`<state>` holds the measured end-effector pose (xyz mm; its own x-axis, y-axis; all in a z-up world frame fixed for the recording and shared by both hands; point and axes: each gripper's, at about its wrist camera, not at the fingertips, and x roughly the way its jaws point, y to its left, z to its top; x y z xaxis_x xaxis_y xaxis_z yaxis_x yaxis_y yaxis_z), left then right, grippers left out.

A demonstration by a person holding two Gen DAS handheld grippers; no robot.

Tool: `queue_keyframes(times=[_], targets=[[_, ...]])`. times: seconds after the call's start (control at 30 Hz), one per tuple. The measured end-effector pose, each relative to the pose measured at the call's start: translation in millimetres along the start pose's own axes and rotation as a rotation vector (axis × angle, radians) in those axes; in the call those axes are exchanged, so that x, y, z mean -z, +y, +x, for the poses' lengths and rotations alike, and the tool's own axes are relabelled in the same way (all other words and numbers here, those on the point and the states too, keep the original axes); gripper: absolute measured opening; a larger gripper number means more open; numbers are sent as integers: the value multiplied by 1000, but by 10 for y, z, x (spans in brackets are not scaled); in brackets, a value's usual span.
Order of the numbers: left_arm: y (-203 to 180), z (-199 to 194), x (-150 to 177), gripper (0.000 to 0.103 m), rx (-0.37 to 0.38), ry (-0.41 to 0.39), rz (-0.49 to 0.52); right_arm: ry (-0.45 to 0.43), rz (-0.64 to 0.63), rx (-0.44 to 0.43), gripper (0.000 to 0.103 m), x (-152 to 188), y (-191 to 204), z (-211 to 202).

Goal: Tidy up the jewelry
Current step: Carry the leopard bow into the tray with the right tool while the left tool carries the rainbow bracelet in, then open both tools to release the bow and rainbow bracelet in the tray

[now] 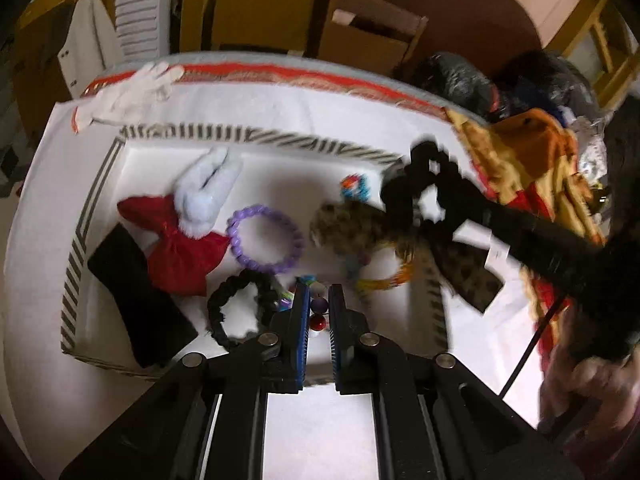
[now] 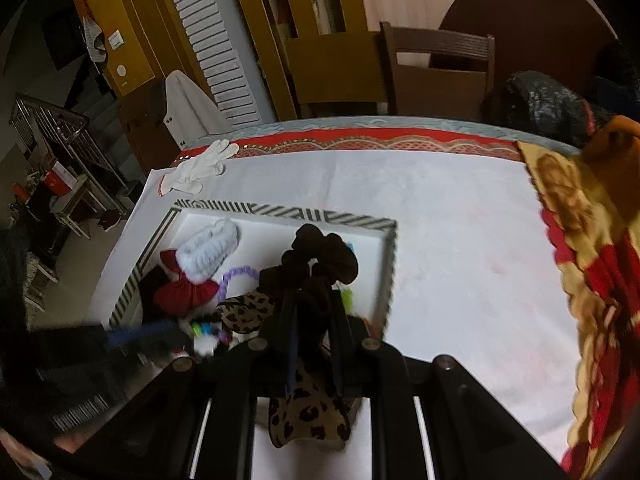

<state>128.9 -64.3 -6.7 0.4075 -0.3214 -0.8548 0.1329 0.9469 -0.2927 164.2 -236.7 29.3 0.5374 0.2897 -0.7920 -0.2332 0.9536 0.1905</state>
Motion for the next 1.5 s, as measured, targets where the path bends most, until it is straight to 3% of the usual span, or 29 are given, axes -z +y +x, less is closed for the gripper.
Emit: queue_keyframes(times=[0.33,0.63,0.73,0.8,0.9,0.93,1.1,1.17,1.3,1.5], targets=[[258,195,8,0,-98,44,-26,88,16,-114,14,-259,136,831],[341,300,11,0,-128,59,-40,158,22,-60,14,-339,59,1479],[334,302,20,0,-144,53,-36,154,23,-54,19,-325,8,1534],[335,280,23,0,-151,44,-42,151,20,-42,29,-311,-3,1549],[351,245,19,0,-143,40,-56,156,23,-40,38,-303,-15,1485],[356,229,23,5,-151,41,-61,149,23,-43,40,-302,-12,1433],[384,80,72,9,-167,26,-93,62,29,-40,47,-192,1,933],[371,-8,110,9,-186,12,-86,37,34,-20,56,-106,20,747],[336,-148,183,9,-212,-6,-64,-15,56,13,58,170,114,370],[301,-365,279,9,-229,-41,-49,-18,90,33,61,505,290,67]])
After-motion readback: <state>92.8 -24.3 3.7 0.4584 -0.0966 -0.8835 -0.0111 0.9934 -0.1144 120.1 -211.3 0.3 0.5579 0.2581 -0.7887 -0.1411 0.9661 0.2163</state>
